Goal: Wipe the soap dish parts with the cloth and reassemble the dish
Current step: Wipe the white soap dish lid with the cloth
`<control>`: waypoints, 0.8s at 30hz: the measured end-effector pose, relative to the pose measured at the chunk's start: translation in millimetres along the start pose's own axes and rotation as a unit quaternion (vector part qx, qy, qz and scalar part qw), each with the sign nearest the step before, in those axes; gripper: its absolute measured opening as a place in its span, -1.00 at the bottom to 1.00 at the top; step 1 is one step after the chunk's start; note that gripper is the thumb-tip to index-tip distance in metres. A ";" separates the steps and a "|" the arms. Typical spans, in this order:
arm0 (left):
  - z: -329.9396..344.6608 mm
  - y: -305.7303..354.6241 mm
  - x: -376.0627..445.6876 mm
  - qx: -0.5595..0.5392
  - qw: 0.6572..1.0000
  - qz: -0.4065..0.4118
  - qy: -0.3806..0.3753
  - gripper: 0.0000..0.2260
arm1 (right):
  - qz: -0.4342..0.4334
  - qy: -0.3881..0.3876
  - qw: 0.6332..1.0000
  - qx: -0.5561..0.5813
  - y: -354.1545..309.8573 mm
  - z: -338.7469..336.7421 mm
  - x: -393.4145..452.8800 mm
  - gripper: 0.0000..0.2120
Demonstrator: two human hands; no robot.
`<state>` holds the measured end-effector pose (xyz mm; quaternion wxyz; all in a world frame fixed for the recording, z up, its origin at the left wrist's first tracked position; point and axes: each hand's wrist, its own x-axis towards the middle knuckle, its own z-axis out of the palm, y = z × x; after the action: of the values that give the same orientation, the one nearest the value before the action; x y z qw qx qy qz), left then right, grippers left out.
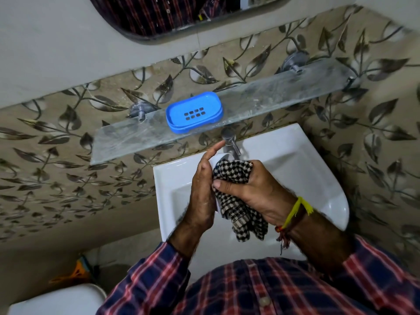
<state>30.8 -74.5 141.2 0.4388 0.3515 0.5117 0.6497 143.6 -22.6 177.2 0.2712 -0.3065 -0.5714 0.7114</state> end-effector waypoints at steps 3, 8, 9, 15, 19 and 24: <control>3.3 -3.2 -2.6 0.001 1.000 -0.017 0.017 -0.49 | -0.007 0.024 0.997 -0.073 -2.4 2.9 1.3 -0.96; -1.0 4.7 11.0 -0.019 0.999 -0.020 0.027 -0.53 | -0.015 0.013 0.996 -0.092 -4.2 4.3 1.5 -0.79; -1.5 8.0 12.1 -0.019 0.999 -0.016 0.035 -0.54 | -0.014 -0.002 0.994 -0.112 -2.9 3.8 0.6 -0.77; -1.5 6.7 8.8 -0.007 0.998 -0.031 0.048 -0.47 | -0.030 0.034 0.991 -0.122 4.2 10.3 -0.9 -0.92; -2.6 3.4 11.3 -0.009 0.998 -0.024 0.049 -0.50 | -0.010 0.019 0.986 -0.164 7.3 4.8 -2.6 -0.81; -3.9 6.2 14.8 -0.009 0.999 -0.024 0.033 -0.53 | 0.000 -0.019 0.985 -0.170 1.4 0.1 -3.2 -0.80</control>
<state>20.5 -62.7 146.4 0.4403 0.3134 0.5288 0.6544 145.7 -25.3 176.3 0.2039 -0.3345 -0.6890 0.6098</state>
